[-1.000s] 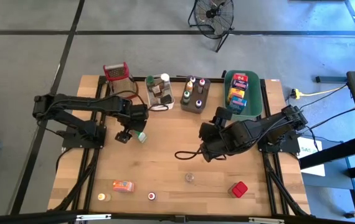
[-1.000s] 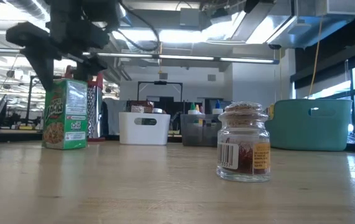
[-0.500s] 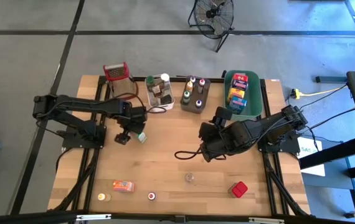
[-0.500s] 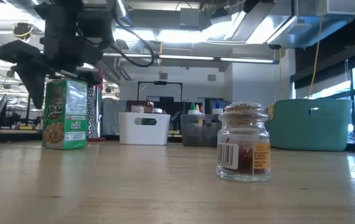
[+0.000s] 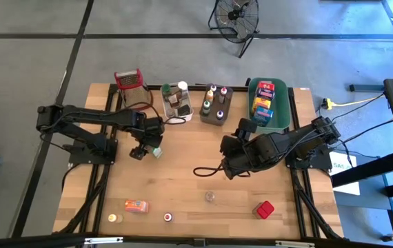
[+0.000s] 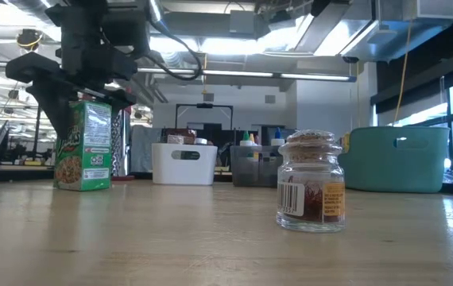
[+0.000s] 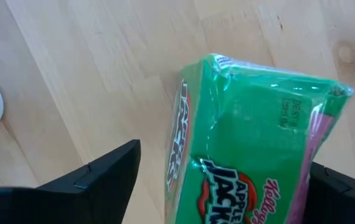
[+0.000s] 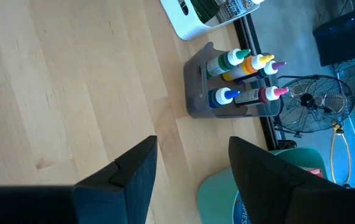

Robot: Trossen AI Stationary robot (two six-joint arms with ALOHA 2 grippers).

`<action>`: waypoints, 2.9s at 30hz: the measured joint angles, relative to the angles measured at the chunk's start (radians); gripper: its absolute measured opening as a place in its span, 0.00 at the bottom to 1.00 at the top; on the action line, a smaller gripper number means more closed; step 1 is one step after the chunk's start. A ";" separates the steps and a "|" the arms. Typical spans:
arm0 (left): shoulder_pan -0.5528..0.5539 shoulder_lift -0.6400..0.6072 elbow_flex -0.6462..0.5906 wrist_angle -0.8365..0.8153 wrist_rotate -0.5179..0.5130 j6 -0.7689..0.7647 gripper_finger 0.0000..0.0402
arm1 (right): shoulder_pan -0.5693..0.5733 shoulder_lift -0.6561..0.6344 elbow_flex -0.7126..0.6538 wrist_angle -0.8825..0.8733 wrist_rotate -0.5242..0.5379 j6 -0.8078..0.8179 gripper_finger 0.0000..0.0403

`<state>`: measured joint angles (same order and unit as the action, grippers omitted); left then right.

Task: Pick & Place Kitchen Items
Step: Put the green cereal box into the green bin

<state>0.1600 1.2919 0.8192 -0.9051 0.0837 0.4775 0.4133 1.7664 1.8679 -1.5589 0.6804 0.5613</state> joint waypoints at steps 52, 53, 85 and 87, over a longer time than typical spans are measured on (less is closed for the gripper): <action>-0.221 0.000 0.524 0.128 -0.317 -0.135 0.37 | -0.121 0.012 -0.114 1.024 -0.059 -0.762 0.78; -0.221 0.000 0.524 0.130 -0.319 -0.133 0.37 | -0.121 0.012 -0.121 1.036 -0.056 -0.773 0.78; -0.222 0.000 0.523 0.146 -0.318 -0.125 0.37 | -0.220 0.033 -0.122 1.088 -0.265 -0.884 0.57; -0.222 0.000 0.523 0.146 -0.318 -0.125 0.38 | -0.220 0.033 -0.122 1.088 -0.265 -0.884 0.51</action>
<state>-0.0620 1.2919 1.3418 -0.7592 -0.2345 0.3525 0.1928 1.7992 1.7462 -0.4708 0.4150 -0.3225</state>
